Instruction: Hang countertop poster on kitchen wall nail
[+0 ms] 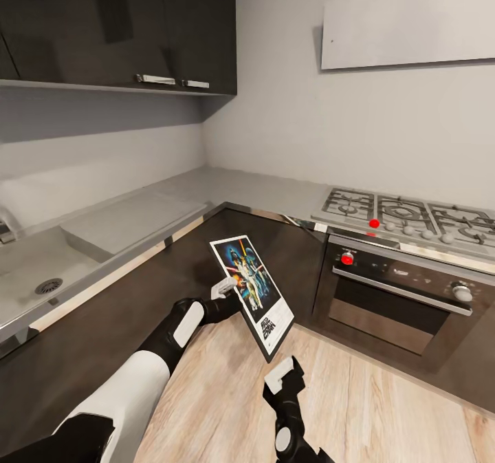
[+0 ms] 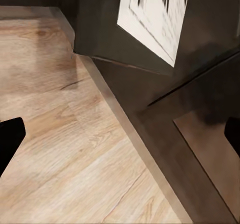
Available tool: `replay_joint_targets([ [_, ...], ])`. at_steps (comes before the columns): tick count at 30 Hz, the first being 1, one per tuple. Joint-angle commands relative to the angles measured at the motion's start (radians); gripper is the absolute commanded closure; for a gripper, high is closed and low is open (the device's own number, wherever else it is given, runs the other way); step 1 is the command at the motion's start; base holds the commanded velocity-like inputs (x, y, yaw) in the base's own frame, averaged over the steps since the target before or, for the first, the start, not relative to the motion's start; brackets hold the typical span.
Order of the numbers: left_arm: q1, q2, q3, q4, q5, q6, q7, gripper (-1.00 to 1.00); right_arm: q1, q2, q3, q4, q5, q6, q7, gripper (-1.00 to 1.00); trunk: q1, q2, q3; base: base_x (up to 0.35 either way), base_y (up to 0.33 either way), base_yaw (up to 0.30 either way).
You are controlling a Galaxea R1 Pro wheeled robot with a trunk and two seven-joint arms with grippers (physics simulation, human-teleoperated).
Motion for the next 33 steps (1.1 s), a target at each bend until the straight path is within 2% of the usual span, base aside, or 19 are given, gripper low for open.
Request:
replay_joint_targets([
  [1,0.000,0.000,0.000,-0.001,-0.001,0.003,0.000,1.00,-0.001,0.000,0.005,-0.002,0.004,0.006,-0.005,-1.00,0.000,-0.001,-0.001,0.000,0.000,0.000],
  [6,-0.001,0.000,0.000,0.011,-0.001,0.001,-0.001,1.00,-0.001,0.000,0.011,-0.036,-0.016,0.011,-0.004,-1.00,0.000,-0.001,-0.001,0.000,0.000,0.000],
  [18,0.000,0.000,-0.001,0.025,0.001,-0.003,-0.001,1.00,-0.001,0.000,0.061,-0.061,-0.062,0.014,-0.004,-1.00,0.000,-0.001,-0.001,0.000,0.000,0.000],
  [22,-0.001,0.000,-0.001,0.024,0.001,-0.004,-0.001,1.00,-0.001,0.000,0.091,-0.061,-0.065,0.014,-0.004,-1.00,0.000,-0.001,-0.001,0.000,0.000,0.000],
  [33,0.000,0.000,-0.001,0.025,0.001,-0.009,-0.001,1.00,-0.001,0.000,0.104,-0.061,-0.069,0.014,-0.004,-1.00,0.000,-0.001,-0.001,0.000,0.000,0.000],
])
